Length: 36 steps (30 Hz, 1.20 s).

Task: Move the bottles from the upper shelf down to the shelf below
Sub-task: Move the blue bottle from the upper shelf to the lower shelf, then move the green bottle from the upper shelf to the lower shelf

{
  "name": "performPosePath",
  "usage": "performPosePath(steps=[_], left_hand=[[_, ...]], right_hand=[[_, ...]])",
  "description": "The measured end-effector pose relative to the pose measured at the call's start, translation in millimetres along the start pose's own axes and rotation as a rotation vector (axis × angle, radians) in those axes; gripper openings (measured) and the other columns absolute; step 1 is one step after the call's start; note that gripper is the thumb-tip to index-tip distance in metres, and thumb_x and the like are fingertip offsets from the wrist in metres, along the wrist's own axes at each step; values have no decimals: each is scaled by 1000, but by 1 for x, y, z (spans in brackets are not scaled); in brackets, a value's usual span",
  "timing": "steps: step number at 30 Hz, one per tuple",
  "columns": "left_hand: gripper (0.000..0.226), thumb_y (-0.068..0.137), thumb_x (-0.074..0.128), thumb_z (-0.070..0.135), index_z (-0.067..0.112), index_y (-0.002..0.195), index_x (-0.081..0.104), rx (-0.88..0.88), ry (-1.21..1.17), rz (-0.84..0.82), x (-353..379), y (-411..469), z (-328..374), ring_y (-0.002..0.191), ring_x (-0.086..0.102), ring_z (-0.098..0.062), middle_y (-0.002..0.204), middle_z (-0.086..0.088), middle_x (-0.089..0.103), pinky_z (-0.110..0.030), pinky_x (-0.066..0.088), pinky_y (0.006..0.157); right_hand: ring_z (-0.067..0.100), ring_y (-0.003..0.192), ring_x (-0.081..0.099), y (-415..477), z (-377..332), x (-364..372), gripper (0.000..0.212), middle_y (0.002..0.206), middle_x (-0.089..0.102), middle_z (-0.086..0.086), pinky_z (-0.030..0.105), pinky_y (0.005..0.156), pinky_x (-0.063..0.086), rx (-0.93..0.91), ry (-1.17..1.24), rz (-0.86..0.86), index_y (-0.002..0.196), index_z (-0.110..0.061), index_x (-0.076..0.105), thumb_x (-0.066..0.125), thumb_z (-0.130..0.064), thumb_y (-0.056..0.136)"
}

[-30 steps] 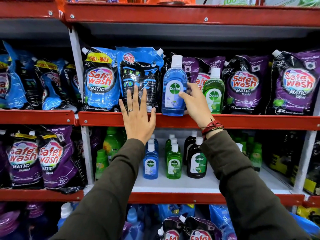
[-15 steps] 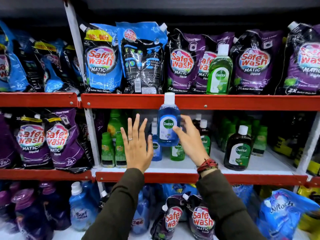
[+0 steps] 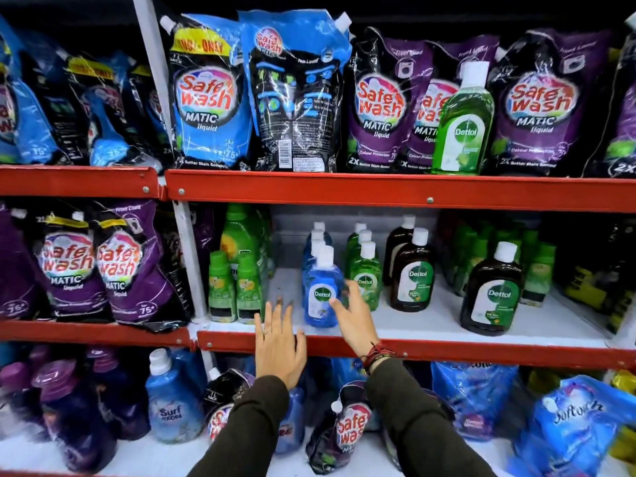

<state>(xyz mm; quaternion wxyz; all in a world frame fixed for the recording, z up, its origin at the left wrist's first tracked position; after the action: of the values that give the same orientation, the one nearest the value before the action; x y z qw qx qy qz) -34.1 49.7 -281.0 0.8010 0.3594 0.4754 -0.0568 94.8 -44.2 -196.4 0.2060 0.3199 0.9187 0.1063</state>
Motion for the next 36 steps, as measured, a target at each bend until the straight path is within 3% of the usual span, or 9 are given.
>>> performPosePath(steps=[7, 12, 13, 16, 19, 21, 23, 29, 36], left_hand=[[66, 96, 28, 39, 8, 154, 35, 13, 46, 42, 7, 2, -3, 153, 26, -32, 163, -13, 33, -45, -1, 123], [67, 97, 25, 40, 9, 156, 30, 19, 37, 52, 8, 2, -4, 155, 17, -30, 166, -11, 26, -47, 2, 124], [67, 97, 26, 40, 9, 156, 30, 22, 28, 59, 8, 1, -5, 155, 16, -29, 166, -11, 25, -47, 1, 124], [66, 98, 27, 40, 10, 157, 29, 31, 25, 65, 8, 0, -5, 155, 16, -29, 166, -11, 25, -48, 2, 124], [67, 98, 25, 41, 9, 157, 28, 23, 31, 61, 9, 1, -5, 154, 19, -30, 165, -13, 28, -50, 6, 122], [69, 97, 22, 42, 10, 158, 23, 6, 5, 72, 7, 0, -4, 155, 19, -30, 165, -13, 26, -51, 7, 122], [70, 96, 21, 42, 12, 160, 15, -25, -53, 106, -1, -2, 1, 156, 14, -29, 167, -12, 21, -52, 8, 125], [65, 102, 34, 36, 12, 159, 14, 110, -182, 319, -53, 11, 65, 158, 3, -25, 169, -7, 14, -52, 5, 128], [65, 100, 41, 33, 13, 159, 20, 316, -178, 468, -111, 53, 151, 158, 1, -26, 169, -8, 16, -54, 0, 127]], right_hand=[[12, 111, 53, 12, 18, 17, 35, 119, 55, 0, 14, 88, 36, 41, -21, -56, 132, -4, 46, 52, -7, 98], [11, 112, 54, 16, 25, 19, 38, 120, 55, -1, 10, 82, 42, 17, -11, -58, 136, -6, 45, 52, -9, 99], [13, 113, 56, 16, 26, 20, 38, 121, 56, -1, 9, 84, 45, 12, -1, -63, 137, -7, 44, 52, -9, 99], [20, 120, 62, 16, 33, 19, 40, 127, 60, 3, 25, 97, 54, 9, 30, -79, 138, -11, 43, 53, -13, 100], [14, 127, 56, 12, 32, 13, 45, 140, 56, 2, 17, 100, 51, -26, 42, -77, 143, -15, 41, 54, -17, 100], [13, 133, 50, 9, 31, 3, 44, 145, 53, 0, 31, 112, 45, -96, -42, 7, 142, -22, 42, 52, -25, 100], [15, 132, 47, 7, 24, -11, 39, 142, 53, -2, 37, 113, 39, -188, -204, 136, 138, -27, 44, 49, -31, 100], [21, 133, 42, -7, -15, -61, 35, 139, 47, -1, 32, 111, 21, -418, -468, 504, 132, -23, 52, 51, -30, 98], [30, 139, 38, -5, -63, -113, 42, 148, 44, 5, 48, 115, 30, -536, -535, 680, 137, -20, 50, 54, -31, 96]])
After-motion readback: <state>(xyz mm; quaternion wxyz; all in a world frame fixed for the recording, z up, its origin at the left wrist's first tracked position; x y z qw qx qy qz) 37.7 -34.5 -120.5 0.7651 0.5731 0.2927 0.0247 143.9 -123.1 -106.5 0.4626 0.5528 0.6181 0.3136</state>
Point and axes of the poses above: each hand's wrist, its own y-axis towards the middle knuckle, its own x-axis out of the palm, z = x × y, the point moved 3 cm from there along y, towards the middle knuckle
